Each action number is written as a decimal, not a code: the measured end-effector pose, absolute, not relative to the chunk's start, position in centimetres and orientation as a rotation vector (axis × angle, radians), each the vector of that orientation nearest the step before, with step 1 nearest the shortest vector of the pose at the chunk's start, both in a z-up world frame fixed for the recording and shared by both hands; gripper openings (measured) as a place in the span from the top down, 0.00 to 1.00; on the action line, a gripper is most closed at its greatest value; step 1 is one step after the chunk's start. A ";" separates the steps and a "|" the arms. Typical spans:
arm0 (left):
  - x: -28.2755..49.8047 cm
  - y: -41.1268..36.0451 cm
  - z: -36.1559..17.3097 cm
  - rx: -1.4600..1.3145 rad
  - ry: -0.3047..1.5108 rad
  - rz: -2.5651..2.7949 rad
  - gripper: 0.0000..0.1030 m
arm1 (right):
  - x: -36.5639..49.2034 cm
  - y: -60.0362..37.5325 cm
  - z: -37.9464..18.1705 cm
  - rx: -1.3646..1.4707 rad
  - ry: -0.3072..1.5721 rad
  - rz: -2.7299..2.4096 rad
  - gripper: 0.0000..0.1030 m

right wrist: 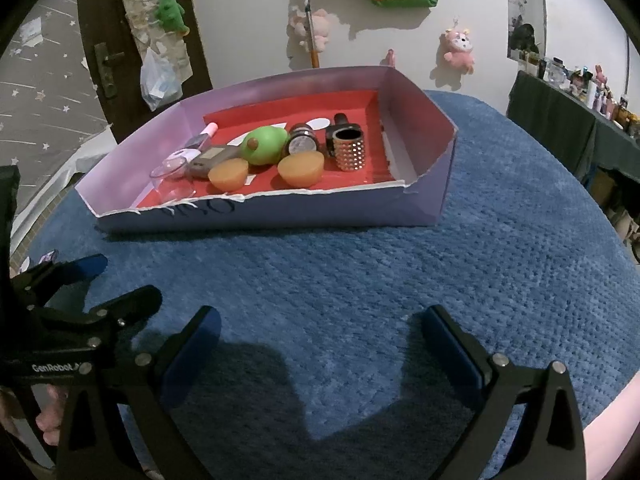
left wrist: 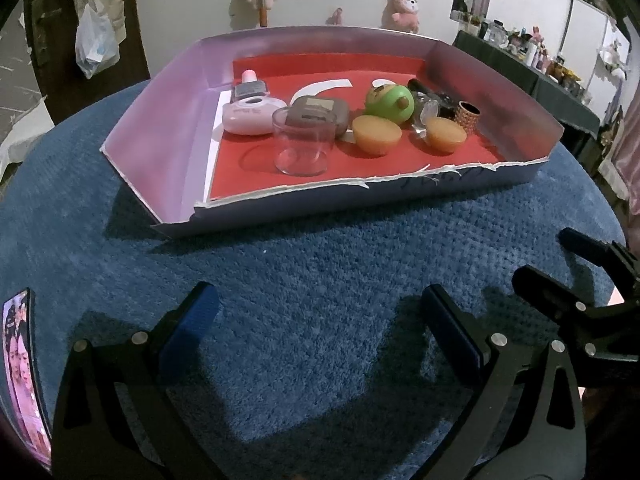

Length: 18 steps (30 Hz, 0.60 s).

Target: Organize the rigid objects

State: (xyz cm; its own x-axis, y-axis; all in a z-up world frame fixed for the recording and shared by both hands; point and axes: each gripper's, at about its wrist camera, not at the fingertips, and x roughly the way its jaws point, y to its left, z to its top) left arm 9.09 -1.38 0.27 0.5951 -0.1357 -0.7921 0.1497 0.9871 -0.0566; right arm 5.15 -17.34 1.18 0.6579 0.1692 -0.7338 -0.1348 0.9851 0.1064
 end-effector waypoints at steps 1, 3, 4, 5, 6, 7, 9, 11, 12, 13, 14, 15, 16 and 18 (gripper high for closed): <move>9.0 -1.3 0.3 0.012 0.916 -0.165 0.00 | 5.1 -17.3 1.2 0.040 0.835 0.172 0.00; 9.0 -1.3 0.3 0.006 0.913 -0.166 0.00 | 5.1 -17.2 1.1 0.029 0.836 0.167 0.00; 9.0 -1.2 0.3 0.005 0.912 -0.166 0.00 | 5.1 -17.2 1.1 0.026 0.836 0.166 0.00; 9.0 -1.2 0.3 0.003 0.912 -0.166 0.00 | 5.2 -17.2 1.1 0.024 0.836 0.165 0.00; 9.0 -1.2 0.3 0.002 0.912 -0.166 0.00 | 5.2 -17.2 1.1 0.023 0.836 0.164 0.00; 9.0 -1.2 0.3 0.002 0.911 -0.165 0.00 | 5.2 -17.2 1.1 0.023 0.836 0.164 0.00; 9.0 -1.3 0.3 0.004 0.911 -0.163 0.00 | 5.2 -17.1 1.1 0.021 0.836 0.163 0.00; 9.0 -1.3 0.3 0.005 0.911 -0.162 0.00 | 5.1 -17.1 1.1 0.013 0.836 0.160 0.00; 9.0 -1.3 0.3 0.005 0.911 -0.162 0.00 | 5.1 -17.0 1.1 0.009 0.835 0.158 0.00; 9.0 -1.3 0.3 0.005 0.911 -0.162 0.00 | 5.1 -17.0 1.1 0.005 0.835 0.156 0.00; 9.0 -1.3 0.3 0.005 0.911 -0.161 0.00 | 5.1 -16.9 1.1 0.002 0.835 0.154 0.00; 9.0 -1.3 0.3 0.006 0.912 -0.161 0.00 | 5.1 -16.9 1.1 -0.002 0.835 0.152 0.00; 9.0 -1.3 0.2 0.006 0.912 -0.160 0.00 | 5.1 -16.9 1.1 -0.003 0.835 0.152 0.00; 9.0 -1.3 0.2 0.006 0.912 -0.159 0.00 | 5.1 -16.9 1.1 -0.004 0.835 0.152 0.00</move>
State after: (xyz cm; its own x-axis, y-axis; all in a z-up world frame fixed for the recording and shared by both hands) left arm 9.03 -1.29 0.23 0.6010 -0.1345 -0.7878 0.1396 0.9882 -0.0622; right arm 5.12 -16.89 1.12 0.6613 0.1328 -0.7383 -0.1358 0.9891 0.0562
